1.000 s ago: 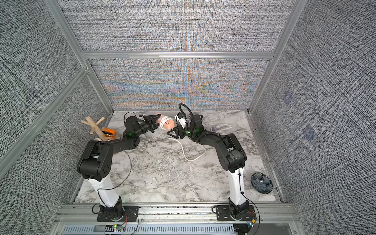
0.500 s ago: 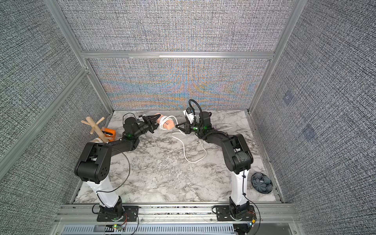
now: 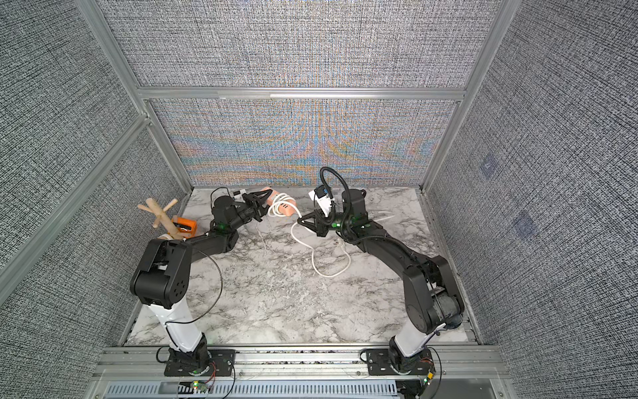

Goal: Unwrap the cord wrapped around the power strip
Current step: Unwrap the power cord from the power strip.

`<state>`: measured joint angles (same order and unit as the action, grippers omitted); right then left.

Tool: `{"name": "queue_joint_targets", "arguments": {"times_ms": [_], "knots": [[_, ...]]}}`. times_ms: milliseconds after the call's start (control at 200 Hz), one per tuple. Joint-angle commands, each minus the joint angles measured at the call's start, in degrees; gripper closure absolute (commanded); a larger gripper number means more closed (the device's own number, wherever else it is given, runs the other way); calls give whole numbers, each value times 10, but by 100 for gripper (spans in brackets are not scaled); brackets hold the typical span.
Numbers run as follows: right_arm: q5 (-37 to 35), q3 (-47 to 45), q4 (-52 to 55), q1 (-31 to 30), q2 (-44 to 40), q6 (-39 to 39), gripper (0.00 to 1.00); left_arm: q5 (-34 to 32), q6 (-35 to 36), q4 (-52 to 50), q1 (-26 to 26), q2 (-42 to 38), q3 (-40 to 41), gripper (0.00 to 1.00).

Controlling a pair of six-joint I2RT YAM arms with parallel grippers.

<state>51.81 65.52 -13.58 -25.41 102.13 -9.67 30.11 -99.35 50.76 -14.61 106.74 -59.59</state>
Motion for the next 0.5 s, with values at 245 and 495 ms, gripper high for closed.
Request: {"name": "queue_joint_targets", "arguments": {"times_ms": [245,495], "knots": [[-167,-93,-70,-48,-12,-8,100,-25,-3,25,-3,-2,-6,99],[-301,-80,-58,-57,43,-50,100,10,-9,24,-2,-31,9,99]]}}
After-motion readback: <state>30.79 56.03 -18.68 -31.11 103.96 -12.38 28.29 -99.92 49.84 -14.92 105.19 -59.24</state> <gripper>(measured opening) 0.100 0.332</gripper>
